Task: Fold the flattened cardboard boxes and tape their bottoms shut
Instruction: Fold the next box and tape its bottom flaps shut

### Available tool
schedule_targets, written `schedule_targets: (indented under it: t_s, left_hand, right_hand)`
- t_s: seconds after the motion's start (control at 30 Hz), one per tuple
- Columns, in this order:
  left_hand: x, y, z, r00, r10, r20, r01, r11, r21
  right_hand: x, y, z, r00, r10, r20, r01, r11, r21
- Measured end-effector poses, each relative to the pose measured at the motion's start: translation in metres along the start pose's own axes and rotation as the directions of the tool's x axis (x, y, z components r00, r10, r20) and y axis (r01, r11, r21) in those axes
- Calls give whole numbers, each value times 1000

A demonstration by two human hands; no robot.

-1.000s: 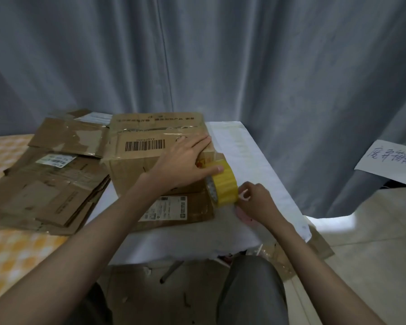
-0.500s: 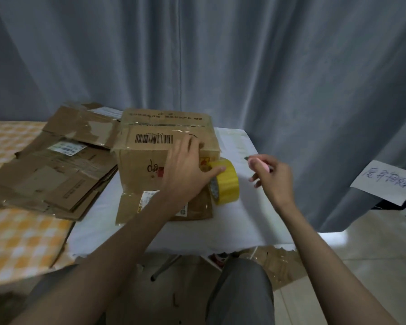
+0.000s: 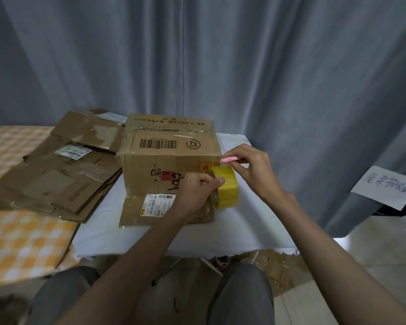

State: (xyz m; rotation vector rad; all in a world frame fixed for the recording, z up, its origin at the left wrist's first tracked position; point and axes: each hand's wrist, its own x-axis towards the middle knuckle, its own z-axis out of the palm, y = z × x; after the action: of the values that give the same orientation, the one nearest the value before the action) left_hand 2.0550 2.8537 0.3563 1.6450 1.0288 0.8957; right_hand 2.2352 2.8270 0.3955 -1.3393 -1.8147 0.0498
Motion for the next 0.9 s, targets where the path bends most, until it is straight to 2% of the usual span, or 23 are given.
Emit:
schedule_targets:
  t_s: [0.5,0.77,0.9]
  left_hand:
    - [5,4,-9,998,-27,48,29,999,-30]
    - [8,9,-14,996,-29,89,33,998,-45]
    - [10,10,-13,996,-29,82,34,997,-63]
  right_hand:
    - [5,6,-3,998,-2,62,7,996,-94]
    - [4,27,-11,995,100,-7,-99,972,-212]
    - [3,26,-18,988,144,-62,-152,974,-169]
